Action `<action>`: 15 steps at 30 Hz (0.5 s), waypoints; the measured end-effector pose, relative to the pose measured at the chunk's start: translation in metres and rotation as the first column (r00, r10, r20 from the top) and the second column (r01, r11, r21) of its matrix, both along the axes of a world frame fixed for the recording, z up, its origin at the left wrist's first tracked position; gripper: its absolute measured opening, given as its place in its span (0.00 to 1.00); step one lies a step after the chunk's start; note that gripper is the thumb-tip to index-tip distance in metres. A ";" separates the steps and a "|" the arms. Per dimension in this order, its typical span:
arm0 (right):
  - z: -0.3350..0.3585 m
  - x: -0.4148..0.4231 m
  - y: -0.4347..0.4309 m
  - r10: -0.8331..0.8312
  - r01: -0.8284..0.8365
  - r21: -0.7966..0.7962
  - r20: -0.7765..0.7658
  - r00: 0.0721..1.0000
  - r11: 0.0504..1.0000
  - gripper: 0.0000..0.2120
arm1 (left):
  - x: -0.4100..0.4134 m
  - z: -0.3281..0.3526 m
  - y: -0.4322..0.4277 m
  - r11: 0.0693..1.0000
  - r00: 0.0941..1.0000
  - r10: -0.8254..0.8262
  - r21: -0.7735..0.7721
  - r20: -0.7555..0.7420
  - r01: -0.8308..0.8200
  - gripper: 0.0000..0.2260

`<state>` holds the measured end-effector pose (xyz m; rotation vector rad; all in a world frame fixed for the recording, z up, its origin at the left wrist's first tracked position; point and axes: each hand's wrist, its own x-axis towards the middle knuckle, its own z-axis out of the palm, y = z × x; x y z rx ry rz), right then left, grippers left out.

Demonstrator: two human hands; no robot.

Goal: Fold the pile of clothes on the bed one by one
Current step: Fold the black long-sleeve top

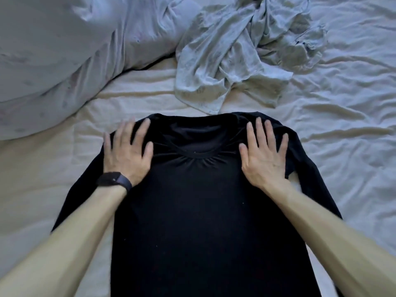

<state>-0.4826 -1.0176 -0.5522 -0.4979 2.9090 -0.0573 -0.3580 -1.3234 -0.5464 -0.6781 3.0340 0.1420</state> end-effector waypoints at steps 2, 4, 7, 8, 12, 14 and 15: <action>0.001 -0.029 -0.011 0.000 -0.001 -0.086 -0.016 1.000 0.996 0.27 | -0.026 0.010 -0.013 0.988 0.993 0.116 0.098 -0.003 -0.115 0.26; 0.003 -0.052 -0.019 0.070 -0.076 -0.146 -0.048 0.996 0.986 0.21 | -0.047 0.014 -0.017 0.983 0.992 0.124 0.133 0.025 -0.126 0.20; 0.010 -0.077 -0.035 0.030 -0.035 -0.288 -0.020 0.999 0.957 0.12 | -0.065 0.017 -0.020 0.933 0.976 0.219 0.296 -0.021 -0.203 0.12; 0.013 -0.084 -0.039 -0.035 0.043 -0.320 0.032 0.999 0.946 0.11 | -0.070 0.017 -0.020 0.893 0.955 0.298 0.357 -0.007 -0.276 0.12; 0.004 -0.103 -0.050 -0.077 0.080 -0.206 0.022 0.997 0.975 0.12 | -0.085 0.010 -0.014 0.955 0.963 0.261 0.126 0.070 -0.269 0.12; 0.002 -0.095 -0.046 -0.117 0.105 -0.234 -0.038 0.992 0.967 0.13 | -0.084 0.007 0.003 0.969 0.968 0.245 0.024 -0.047 -0.244 0.14; 0.004 -0.083 -0.046 -0.110 0.077 -0.280 -0.103 0.989 0.957 0.16 | -0.077 0.009 0.014 0.978 0.969 0.202 -0.024 -0.145 -0.208 0.17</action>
